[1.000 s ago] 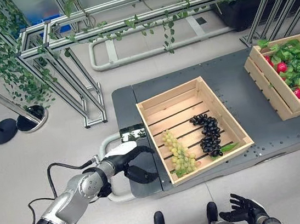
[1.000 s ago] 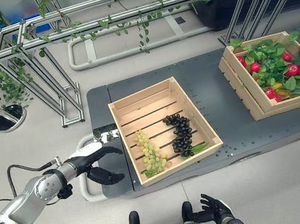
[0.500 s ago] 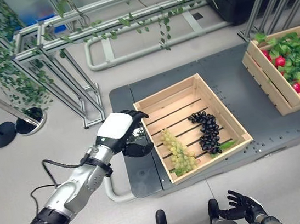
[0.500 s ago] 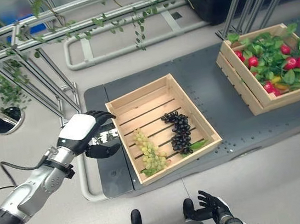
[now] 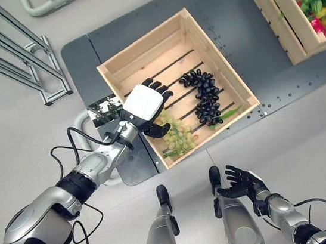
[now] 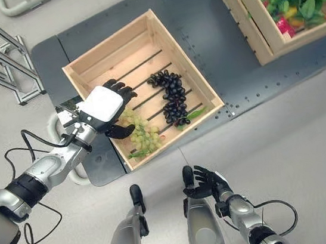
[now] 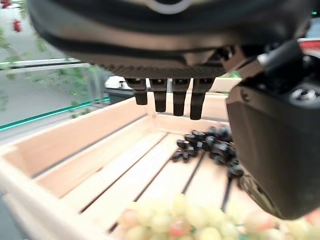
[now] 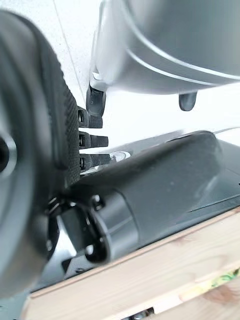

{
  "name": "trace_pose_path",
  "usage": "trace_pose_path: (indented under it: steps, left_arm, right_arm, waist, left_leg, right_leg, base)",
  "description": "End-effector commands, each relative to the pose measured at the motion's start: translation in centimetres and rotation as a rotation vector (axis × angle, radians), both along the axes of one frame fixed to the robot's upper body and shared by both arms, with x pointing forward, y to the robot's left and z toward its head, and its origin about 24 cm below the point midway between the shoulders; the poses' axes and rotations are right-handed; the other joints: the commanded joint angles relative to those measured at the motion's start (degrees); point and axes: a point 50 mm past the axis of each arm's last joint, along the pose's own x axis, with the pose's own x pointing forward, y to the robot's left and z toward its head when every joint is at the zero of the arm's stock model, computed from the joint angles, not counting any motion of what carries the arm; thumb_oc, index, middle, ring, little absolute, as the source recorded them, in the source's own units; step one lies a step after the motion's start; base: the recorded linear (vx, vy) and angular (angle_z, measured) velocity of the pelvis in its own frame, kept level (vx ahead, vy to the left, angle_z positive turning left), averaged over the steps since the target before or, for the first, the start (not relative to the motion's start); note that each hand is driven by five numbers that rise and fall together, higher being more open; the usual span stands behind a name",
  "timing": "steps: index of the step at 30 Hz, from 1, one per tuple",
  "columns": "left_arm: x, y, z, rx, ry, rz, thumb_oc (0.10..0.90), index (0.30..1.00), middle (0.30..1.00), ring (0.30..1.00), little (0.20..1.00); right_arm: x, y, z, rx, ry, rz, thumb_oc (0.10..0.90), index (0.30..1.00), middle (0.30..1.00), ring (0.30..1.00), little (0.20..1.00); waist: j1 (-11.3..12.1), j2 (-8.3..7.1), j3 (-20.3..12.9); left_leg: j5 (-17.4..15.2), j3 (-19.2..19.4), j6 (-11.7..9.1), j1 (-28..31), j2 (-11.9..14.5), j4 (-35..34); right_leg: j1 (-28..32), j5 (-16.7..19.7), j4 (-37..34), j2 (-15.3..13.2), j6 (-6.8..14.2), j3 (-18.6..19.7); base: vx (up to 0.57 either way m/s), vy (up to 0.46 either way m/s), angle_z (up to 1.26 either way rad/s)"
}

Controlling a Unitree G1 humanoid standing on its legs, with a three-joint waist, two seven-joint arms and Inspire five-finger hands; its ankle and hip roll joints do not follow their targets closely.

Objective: Pick up the fruits from the basket on one side to the basket on the other side

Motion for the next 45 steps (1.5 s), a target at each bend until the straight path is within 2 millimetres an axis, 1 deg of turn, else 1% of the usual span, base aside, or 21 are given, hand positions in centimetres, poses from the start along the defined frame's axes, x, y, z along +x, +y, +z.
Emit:
trace_pose_path:
  steps: [1,2,5,7,11,15,19,20,24,26,31,33,40,44,45]
  left_arm:
    - [1.2,-0.7,5.7,-0.002,-0.233,-0.018,0.8,0.9,0.9,0.9,0.9]
    - [1.5,-0.8,6.9,0.037,-0.266,-0.001,0.8,0.9,0.9,0.9,0.9]
    - [1.7,-1.0,7.9,0.082,-0.276,0.02,0.8,0.9,0.9,0.9,0.9]
    - [1.6,-1.5,9.0,0.153,-0.284,0.0,0.8,0.9,0.9,0.9,0.9]
    - [1.4,-1.8,10.0,0.255,-0.25,-0.007,0.8,0.9,0.9,0.9,0.9]
    - [0.3,-3.7,11.1,0.412,-0.158,-0.047,0.8,0.9,0.9,0.9,0.9]
    - [-0.1,-4.0,12.2,0.479,-0.128,-0.001,0.8,0.9,0.9,0.9,0.9]
    - [-0.3,-4.4,12.5,0.512,-0.135,-0.004,0.8,0.9,0.9,0.9,0.9]
    - [-0.5,-5.0,12.6,0.544,-0.147,-0.017,0.8,0.9,0.9,0.9,0.9]
    - [-0.3,-5.2,12.5,0.56,-0.15,-0.016,0.8,0.9,0.9,0.9,0.9]
    - [0.5,-4.8,11.9,0.582,-0.175,0.008,0.8,0.9,0.9,0.9,0.9]
    - [0.9,-4.6,12.0,0.571,-0.256,0.004,0.8,0.9,0.9,0.9,0.9]
    - [2.1,-3.6,11.8,0.577,-0.361,0.067,0.8,0.9,0.9,0.9,0.9]
    - [2.4,-3.7,11.8,0.585,-0.43,0.065,0.8,0.9,0.9,0.9,0.9]
    - [2.5,-4.0,11.6,0.596,-0.442,0.09,0.8,0.9,0.9,0.9,0.9]
  right_arm:
    - [-0.6,-0.4,0.7,0.027,-0.074,0.035,0.8,0.9,0.9,0.9,0.9]
    - [-0.1,-0.3,1.1,0.018,-0.086,0.044,0.8,0.9,0.9,0.9,0.9]
    - [0.1,-0.5,1.4,0.012,-0.099,0.037,0.8,0.9,0.9,0.9,0.9]
    - [0.3,-0.7,1.6,0.007,-0.111,0.044,0.8,0.9,0.9,0.9,0.9]
    - [0.4,-1.0,1.8,-0.001,-0.116,0.035,0.8,0.9,0.9,0.9,0.9]
    - [1.0,-1.0,2.3,-0.002,-0.147,0.02,0.8,0.9,0.9,0.9,0.9]
    - [1.3,-1.0,2.5,-0.001,-0.151,0.018,0.8,0.9,0.9,0.9,0.9]
    - [1.2,-1.0,2.5,0.0,-0.154,0.017,0.8,0.9,0.9,0.9,0.9]
    - [1.1,-0.8,2.3,0.003,-0.154,0.013,0.8,0.9,0.9,0.9,0.9]
    - [1.1,-0.5,2.1,0.01,-0.153,0.016,0.8,0.9,0.9,0.9,0.9]
    - [1.1,-0.1,2.1,0.019,-0.154,0.021,0.8,0.9,0.9,0.9,0.9]
    - [1.3,0.3,2.2,0.029,-0.159,0.03,0.8,0.9,0.9,0.9,0.9]
    - [1.6,1.1,2.3,0.047,-0.174,0.035,0.8,0.9,0.9,0.9,0.9]
    - [2.0,1.5,2.6,0.052,-0.185,0.04,0.8,0.9,0.9,0.9,0.9]
    - [2.1,1.7,2.7,0.059,-0.192,0.038,0.8,0.9,0.9,0.9,0.9]
  waist:
    - [-0.68,-2.11,-2.55]
    - [-1.06,-2.26,-1.61]
    - [-1.36,-2.35,-0.72]
    - [-1.38,-2.54,0.11]
    - [-1.3,-2.64,0.84]
    - [-0.94,-2.41,1.77]
    - [-0.79,-2.39,1.77]
    - [-0.76,-2.44,1.77]
    - [-0.5,-2.73,1.77]
    - [-0.42,-3.04,1.77]
    - [-0.42,-3.53,1.77]
    - [-0.52,-3.98,1.78]
    - [-0.98,-4.93,1.78]
    - [-1.29,-5.24,1.78]
    - [-1.51,-5.38,1.78]
  left_leg:
    - [-2.91,-1.54,0.47,-8.68,-0.24,11.95]
    - [-3.09,-1.15,0.59,-9.74,-0.19,12.9]
    - [-3.37,-1.03,0.49,-10.82,-0.03,14.3]
    - [-3.47,-1.25,0.45,-11.8,-0.02,15.33]
    - [-3.48,-1.15,0.5,-12.26,0.05,15.58]
    - [-3.25,-1.14,0.51,-13.21,0.12,16.12]
    - [-3.17,-1.11,0.48,-13.92,0.24,16.53]
    - [-2.91,-1.23,0.34,-14.4,0.32,16.88]
    - [-3.22,-1.13,0.38,-14.61,0.35,16.91]
    - [-3.16,-1.05,0.25,-14.88,0.39,16.83]
    - [-3.32,-0.82,0.23,-15.22,0.52,16.78]
    - [-3.31,-0.47,0.26,-15.36,0.63,16.34]
    - [-3.36,0.07,0.13,-16.59,0.73,16.46]
    - [-3.34,0.25,0.07,-17.49,0.71,16.79]
    - [-3.56,0.27,0.0,-18.01,0.76,17.4]
  right_leg:
    - [-2.73,-3.5,7.41,-0.44,-1.51,1.29]
    - [-3.78,-3.6,8.16,-0.17,-1.64,1.7]
    - [-4.38,-3.71,8.69,-0.15,-1.67,1.86]
    - [-4.52,-3.71,8.66,-0.08,-1.79,1.91]
    - [-4.34,-3.59,8.14,-0.03,-1.67,1.78]
    - [-4.49,-3.36,7.64,0.02,-1.6,1.27]
    - [-4.55,-3.13,6.96,0.03,-1.52,1.03]
    - [-4.54,-3.07,6.63,-0.01,-1.48,0.93]
    - [-4.17,-3.0,6.18,-0.03,-1.43,0.55]
    - [-3.94,-2.98,5.73,0.19,-1.45,0.37]
    - [-3.82,-2.85,5.19,0.42,-1.45,0.52]
    - [-4.07,-2.71,4.95,0.62,-1.5,0.65]
    - [-5.61,-2.25,4.68,1.01,-1.5,1.13]
    - [-6.81,-2.07,5.07,1.04,-1.59,1.32]
    - [-7.44,-2.21,5.67,1.13,-1.65,1.42]
  base:
    - [-0.09,0.043,-0.06]
    - [-0.08,0.046,-0.05]
    - [-0.05,0.037,-0.07]
    - [-0.02,0.012,-0.06]
    - [0.0,0.0,0.0]
    - [-0.01,-0.003,0.03]
    - [0.0,0.0,0.0]
    - [0.0,0.0,0.0]
    - [0.0,-0.028,0.02]
    - [0.02,-0.037,0.01]
    - [0.01,-0.005,0.0]
    - [0.0,0.0,0.0]
    - [0.0,0.0,0.0]
    - [0.0,0.0,0.0]
    - [0.01,-0.005,-0.03]
